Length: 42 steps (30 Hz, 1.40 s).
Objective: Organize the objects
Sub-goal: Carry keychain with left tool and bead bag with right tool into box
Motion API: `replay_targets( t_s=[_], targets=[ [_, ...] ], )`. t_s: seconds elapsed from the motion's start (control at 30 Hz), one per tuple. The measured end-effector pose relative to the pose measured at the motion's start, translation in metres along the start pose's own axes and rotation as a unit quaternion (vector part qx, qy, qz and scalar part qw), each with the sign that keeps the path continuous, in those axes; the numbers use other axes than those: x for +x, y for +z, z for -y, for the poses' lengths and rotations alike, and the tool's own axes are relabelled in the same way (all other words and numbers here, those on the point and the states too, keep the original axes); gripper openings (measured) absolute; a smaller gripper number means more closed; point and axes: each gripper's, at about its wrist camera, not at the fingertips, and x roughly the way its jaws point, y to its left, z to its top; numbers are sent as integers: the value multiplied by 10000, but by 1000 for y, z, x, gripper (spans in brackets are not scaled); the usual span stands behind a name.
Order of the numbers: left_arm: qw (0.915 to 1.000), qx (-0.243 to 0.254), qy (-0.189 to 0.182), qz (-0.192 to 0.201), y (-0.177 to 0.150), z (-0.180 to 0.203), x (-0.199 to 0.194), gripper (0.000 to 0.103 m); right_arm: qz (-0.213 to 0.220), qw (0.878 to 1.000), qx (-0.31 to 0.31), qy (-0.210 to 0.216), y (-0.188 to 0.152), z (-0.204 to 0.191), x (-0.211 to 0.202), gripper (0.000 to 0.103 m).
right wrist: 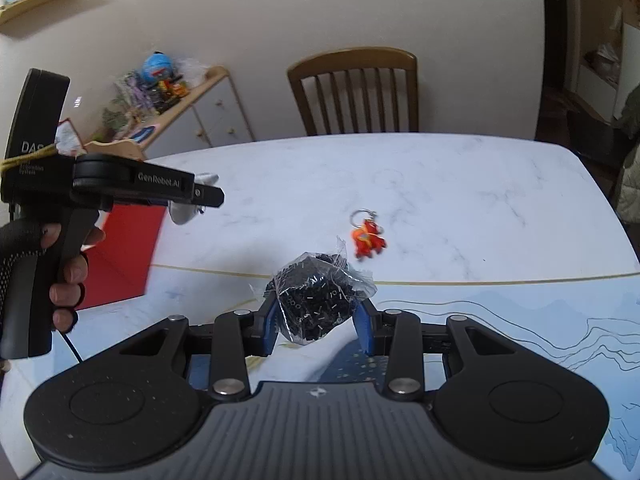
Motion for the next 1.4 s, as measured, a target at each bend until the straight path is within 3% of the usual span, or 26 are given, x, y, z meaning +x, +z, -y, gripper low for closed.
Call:
replay_targets(
  t_s=[0.37,0.63,1.4],
  targets=[
    [9996,-176,79,184,-23,-17,-68,35,158,9978,-517,395,11,-55,-37,37],
    [9992,-278,106,278,-34,-46,-103,35,217,9946,-891,487,21,-103,-41,37],
    [9983,-291,442,230,-47,-209,-147,35,69,9898,-1302,566,48,-269,21,37]
  ],
)
